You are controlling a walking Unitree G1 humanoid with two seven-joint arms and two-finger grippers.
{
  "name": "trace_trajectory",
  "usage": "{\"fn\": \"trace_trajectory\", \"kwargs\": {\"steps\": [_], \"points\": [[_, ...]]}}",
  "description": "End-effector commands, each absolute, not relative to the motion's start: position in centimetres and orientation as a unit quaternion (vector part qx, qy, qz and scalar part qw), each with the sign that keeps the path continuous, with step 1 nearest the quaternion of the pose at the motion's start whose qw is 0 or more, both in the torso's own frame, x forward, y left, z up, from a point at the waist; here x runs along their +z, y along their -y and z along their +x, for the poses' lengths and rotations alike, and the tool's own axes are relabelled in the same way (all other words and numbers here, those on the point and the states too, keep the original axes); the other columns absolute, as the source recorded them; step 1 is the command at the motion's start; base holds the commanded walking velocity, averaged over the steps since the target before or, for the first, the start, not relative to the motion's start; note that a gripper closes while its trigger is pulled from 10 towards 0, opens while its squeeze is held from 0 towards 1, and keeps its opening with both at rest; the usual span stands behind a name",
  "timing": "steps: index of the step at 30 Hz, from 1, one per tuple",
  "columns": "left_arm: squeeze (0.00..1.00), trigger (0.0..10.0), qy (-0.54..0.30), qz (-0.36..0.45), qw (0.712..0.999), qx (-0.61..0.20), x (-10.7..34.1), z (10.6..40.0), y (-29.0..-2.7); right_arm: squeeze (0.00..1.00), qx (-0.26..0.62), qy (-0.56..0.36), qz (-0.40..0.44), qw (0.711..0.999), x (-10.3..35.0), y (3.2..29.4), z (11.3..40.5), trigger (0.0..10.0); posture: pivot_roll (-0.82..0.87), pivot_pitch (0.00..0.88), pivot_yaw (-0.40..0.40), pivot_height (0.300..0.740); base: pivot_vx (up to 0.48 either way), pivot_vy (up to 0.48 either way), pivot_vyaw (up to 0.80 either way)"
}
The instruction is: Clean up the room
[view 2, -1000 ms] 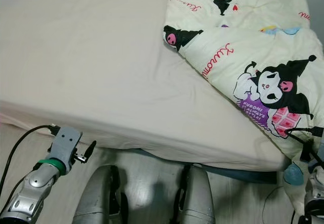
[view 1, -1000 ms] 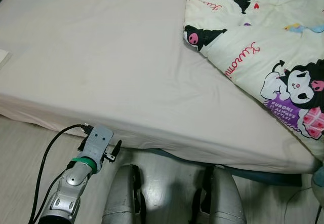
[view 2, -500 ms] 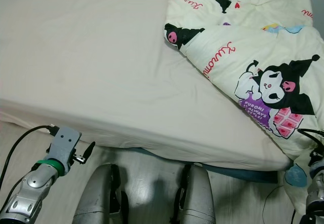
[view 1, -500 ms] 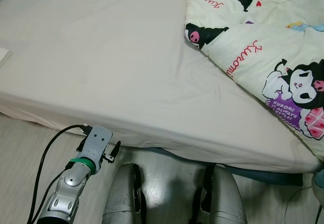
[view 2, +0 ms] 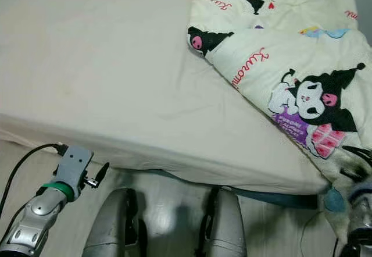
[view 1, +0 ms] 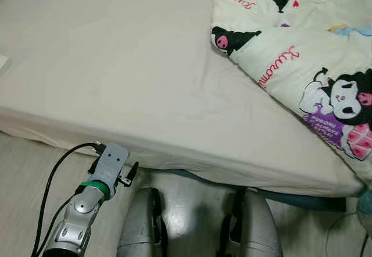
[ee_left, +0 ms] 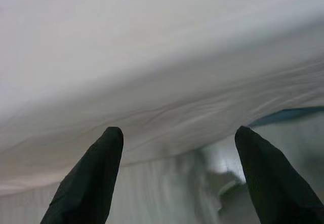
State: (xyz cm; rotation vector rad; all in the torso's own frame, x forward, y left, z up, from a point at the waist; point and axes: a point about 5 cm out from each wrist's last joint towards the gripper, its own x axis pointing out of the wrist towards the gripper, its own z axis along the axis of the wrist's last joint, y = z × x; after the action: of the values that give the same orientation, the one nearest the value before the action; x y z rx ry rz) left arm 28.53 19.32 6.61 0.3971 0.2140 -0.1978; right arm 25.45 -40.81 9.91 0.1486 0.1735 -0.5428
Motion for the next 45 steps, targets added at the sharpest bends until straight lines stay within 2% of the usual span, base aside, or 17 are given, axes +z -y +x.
{"fn": "trace_trajectory", "kwargs": {"steps": [1,4,10,14,18,22,25,27,28,30,31,35,36,37,38,39,45], "points": [[0.00,10.0,-0.127,0.199,0.967,-0.099,5.7,27.9,-19.5,0.00,-0.218,-0.085,0.087,0.968,9.4,39.8,25.9,0.0,0.13,0.295,0.097,0.606,0.000,0.000,0.00],[0.00,10.0,-0.126,0.195,0.968,-0.100,5.7,28.0,-19.2,0.00,-0.037,-0.049,0.100,0.993,10.1,36.0,28.4,0.0,0.11,0.286,0.093,0.606,0.000,0.000,0.00],[0.00,10.0,-0.123,0.191,0.968,-0.104,5.7,28.3,-18.8,0.00,0.135,-0.054,0.084,0.986,9.8,30.8,29.9,0.0,0.10,0.278,0.084,0.606,0.000,0.000,0.00],[0.00,10.0,-0.115,0.182,0.970,-0.113,5.8,28.9,-17.7,0.00,0.406,-0.126,0.059,0.903,6.8,20.2,27.4,0.0,0.07,0.262,0.067,0.606,0.000,0.000,0.00],[0.00,10.0,-0.113,0.180,0.970,-0.115,5.8,29.0,-17.4,0.00,0.453,-0.143,0.059,0.878,6.0,18.4,26.1,0.0,0.07,0.259,0.062,0.606,0.000,0.000,0.00],[0.00,10.0,-0.106,0.173,0.972,-0.115,6.0,29.4,-16.7,0.00,0.563,-0.226,0.036,0.794,3.0,15.9,21.0,0.0,0.06,0.249,0.040,0.606,0.000,0.000,0.00],[0.00,10.0,-0.105,0.172,0.973,-0.115,6.0,29.4,-16.6,0.00,0.563,-0.232,0.028,0.793,2.7,16.0,20.6,0.0,0.06,0.249,0.040,0.606,0.000,0.000,0.00],[0.00,10.0,-0.106,0.171,0.973,-0.114,5.9,29.3,-16.6,0.00,0.488,-0.195,0.007,0.851,3.9,17.7,23.0,0.0,0.05,0.254,0.036,0.606,0.000,0.000,0.00],[0.00,10.0,-0.108,0.170,0.973,-0.113,5.7,29.2,-16.7,0.00,0.420,-0.154,-0.017,0.894,5.4,19.3,25.2,6.9,0.05,0.257,0.038,0.606,0.000,0.000,0.00],[0.00,10.0,-0.108,0.170,0.973,-0.113,5.7,29.2,-16.7,0.00,0.371,-0.127,-0.030,0.919,6.6,20.3,26.4,6.9,0.05,0.258,0.039,0.606,0.000,0.000,0.00],[0.00,10.0,-0.110,0.169,0.973,-0.113,5.6,29.1,-16.7,0.00,0.296,-0.084,-0.049,0.950,8.3,22.0,28.1,10.0,0.05,0.261,0.040,0.606,0.000,0.000,0.00],[0.00,10.0,-0.111,0.170,0.972,-0.115,5.5,29.1,-16.6,0.00,0.132,0.034,-0.062,0.989,13.2,25.9,30.7,10.0,0.06,0.265,0.045,0.606,0.000,0.000,0.00],[0.00,10.0,-0.110,0.170,0.972,-0.116,5.5,29.1,-16.6,0.21,0.088,0.075,-0.051,0.992,15.0,27.1,31.2,10.0,0.06,0.266,0.051,0.606,0.000,0.000,0.00],[0.00,10.0,-0.110,0.170,0.972,-0.116,5.5,29.1,-16.6,0.21,0.088,0.075,-0.051,0.992,15.0,27.1,31.2,10.0,0.06,0.266,0.051,0.606,0.000,0.000,0.00],[0.00,10.0,-0.110,0.170,0.972,-0.116,5.6,29.1,-16.6,0.91,0.061,0.104,-0.039,0.992,16.3,27.8,31.5,10.0,0.07,0.266,0.053,0.606,0.000,0.000,0.00],[0.00,10.0,-0.110,0.171,0.972,-0.116,5.6,29.2,-16.6,1.00,0.019,0.122,-0.028,0.992,17.2,28.8,32.2,10.0,0.08,0.268,0.055,0.606,0.000,0.000,0.00],[0.00,10.0,-0.108,0.174,0.972,-0.116,5.7,29.2,-16.6,1.00,-0.044,0.126,-0.039,0.990,17.9,30.1,33.0,10.0,0.10,0.269,0.055,0.606,0.000,0.000,0.00]]}}
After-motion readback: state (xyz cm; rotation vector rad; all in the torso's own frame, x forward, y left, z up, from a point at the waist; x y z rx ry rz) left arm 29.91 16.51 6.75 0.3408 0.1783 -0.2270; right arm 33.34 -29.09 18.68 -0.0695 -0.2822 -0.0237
